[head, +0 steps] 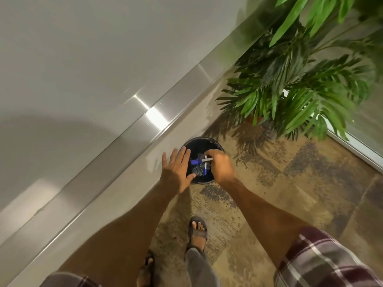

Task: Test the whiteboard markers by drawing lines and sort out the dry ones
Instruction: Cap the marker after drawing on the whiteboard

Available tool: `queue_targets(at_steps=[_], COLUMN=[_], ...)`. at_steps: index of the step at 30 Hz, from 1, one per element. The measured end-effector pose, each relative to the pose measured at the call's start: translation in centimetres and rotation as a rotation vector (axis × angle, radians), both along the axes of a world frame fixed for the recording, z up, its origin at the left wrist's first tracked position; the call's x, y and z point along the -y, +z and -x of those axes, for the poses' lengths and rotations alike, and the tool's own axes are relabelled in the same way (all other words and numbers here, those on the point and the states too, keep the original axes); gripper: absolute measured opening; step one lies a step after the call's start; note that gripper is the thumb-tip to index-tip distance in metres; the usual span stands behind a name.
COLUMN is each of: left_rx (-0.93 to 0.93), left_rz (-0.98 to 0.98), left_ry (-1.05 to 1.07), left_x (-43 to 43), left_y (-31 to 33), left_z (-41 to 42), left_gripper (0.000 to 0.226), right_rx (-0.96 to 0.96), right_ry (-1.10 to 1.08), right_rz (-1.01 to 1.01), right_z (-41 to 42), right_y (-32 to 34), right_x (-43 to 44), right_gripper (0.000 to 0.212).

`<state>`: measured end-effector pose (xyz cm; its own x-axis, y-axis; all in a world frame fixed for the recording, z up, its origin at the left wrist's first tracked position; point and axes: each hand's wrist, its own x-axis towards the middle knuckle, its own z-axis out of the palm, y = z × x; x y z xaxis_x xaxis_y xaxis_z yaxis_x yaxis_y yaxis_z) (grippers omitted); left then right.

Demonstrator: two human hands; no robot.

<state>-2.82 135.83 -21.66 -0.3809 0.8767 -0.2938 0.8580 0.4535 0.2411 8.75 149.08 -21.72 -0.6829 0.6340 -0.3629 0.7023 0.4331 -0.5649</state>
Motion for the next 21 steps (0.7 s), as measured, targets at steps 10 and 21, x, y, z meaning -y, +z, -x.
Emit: queue_targets(at_steps=[10, 21], left_rx=[-0.013, 0.073], left_rz=[0.117, 0.167], left_ry=[0.079, 0.128], left_x=[0.5, 3.1], left_y=[1.7, 9.2], left_z=[-1.0, -3.3], left_gripper=[0.085, 0.076], right_rx=[0.042, 0.008], right_ry=[-0.035, 0.16], right_rz=[-0.1, -0.365], right_z=[-1.0, -3.3], right_y=[1.0, 7.4], right_x=[0.9, 5.4], right_gripper=[0.035, 0.029])
